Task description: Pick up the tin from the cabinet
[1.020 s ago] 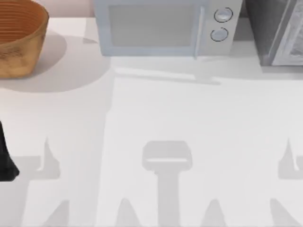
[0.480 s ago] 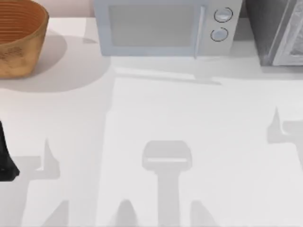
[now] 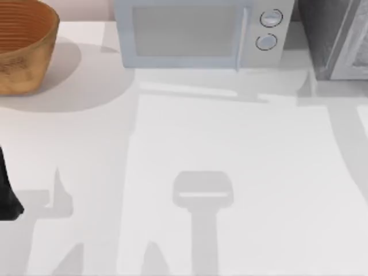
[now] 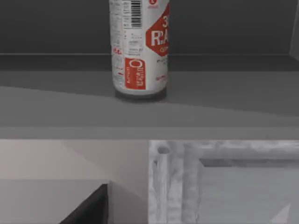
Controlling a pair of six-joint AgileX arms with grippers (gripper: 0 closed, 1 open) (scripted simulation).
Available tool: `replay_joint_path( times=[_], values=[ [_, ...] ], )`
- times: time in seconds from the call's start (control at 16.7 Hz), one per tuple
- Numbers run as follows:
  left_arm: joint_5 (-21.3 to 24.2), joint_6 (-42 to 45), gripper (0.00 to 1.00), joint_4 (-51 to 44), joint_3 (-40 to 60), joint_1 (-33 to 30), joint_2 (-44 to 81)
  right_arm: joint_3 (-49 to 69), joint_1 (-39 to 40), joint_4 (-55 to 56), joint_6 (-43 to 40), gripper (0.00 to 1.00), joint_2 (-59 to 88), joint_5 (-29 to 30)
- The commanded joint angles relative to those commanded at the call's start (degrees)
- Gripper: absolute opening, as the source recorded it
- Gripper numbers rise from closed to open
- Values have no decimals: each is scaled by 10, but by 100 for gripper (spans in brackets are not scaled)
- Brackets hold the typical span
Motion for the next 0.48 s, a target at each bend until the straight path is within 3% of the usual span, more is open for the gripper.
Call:
replay_joint_path(
  times=[0.24,0.48],
  values=[
    [0,0,100,0,0,0,0,160,16,-37,1,100,118,17],
    [0,0,100,0,0,0,0,227,24,-55,1,100,171,25]
  ],
)
